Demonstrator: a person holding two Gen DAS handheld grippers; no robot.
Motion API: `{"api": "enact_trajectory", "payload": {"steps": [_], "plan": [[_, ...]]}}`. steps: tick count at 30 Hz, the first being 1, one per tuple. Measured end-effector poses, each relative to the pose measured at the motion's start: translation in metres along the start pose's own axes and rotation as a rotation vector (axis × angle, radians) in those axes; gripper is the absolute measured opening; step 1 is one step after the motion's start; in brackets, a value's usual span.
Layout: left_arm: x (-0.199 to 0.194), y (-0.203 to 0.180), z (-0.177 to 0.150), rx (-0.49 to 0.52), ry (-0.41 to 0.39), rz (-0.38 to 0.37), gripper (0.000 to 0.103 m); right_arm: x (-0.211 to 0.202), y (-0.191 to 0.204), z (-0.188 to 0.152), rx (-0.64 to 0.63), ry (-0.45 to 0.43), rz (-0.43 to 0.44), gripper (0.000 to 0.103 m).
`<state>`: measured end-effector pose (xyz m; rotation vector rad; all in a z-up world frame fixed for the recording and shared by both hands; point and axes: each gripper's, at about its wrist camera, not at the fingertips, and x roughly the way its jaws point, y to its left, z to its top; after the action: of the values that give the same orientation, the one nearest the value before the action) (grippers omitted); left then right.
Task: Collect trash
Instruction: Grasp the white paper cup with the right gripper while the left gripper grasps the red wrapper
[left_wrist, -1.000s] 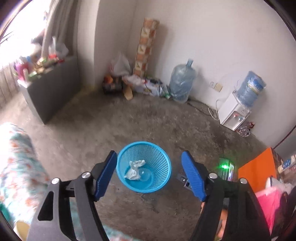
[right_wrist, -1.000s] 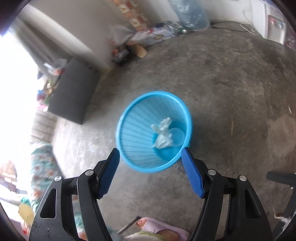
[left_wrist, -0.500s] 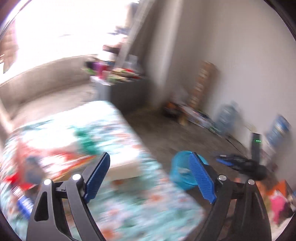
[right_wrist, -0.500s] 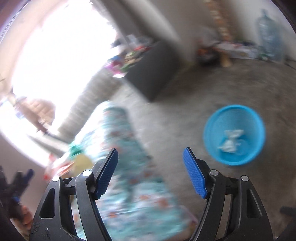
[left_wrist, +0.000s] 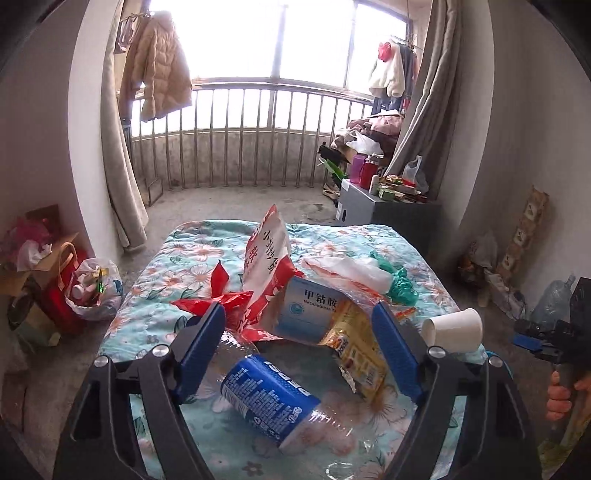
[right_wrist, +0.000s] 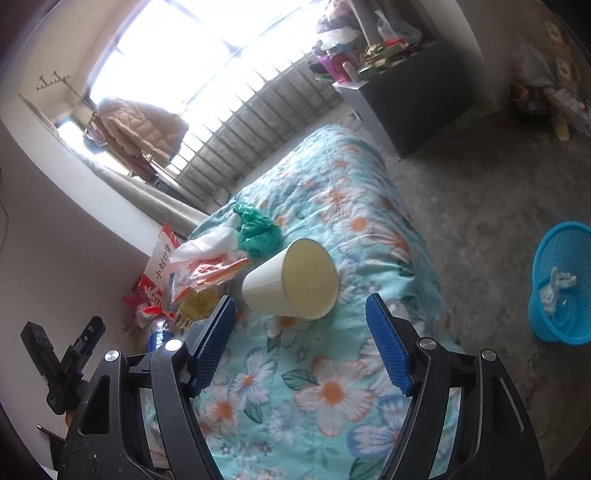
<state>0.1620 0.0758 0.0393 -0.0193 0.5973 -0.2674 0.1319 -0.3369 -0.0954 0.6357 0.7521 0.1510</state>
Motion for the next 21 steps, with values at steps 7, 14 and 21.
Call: {"api": "enact_trajectory", "payload": {"steps": [7, 14, 21], "plan": [[0.018, 0.006, 0.002, 0.044, -0.012, 0.015, 0.066, 0.030, 0.031, 0.001, -0.010, 0.031, -0.020, 0.065], [0.035, 0.060, 0.010, -0.092, -0.013, 0.112, 0.060, 0.046, 0.035, 0.003, 0.022, 0.054, -0.018, 0.060], [0.085, 0.168, 0.000, -0.671, 0.240, -0.167, 0.057, 0.048, 0.038, 0.004, 0.026, 0.064, -0.017, 0.060]]}}
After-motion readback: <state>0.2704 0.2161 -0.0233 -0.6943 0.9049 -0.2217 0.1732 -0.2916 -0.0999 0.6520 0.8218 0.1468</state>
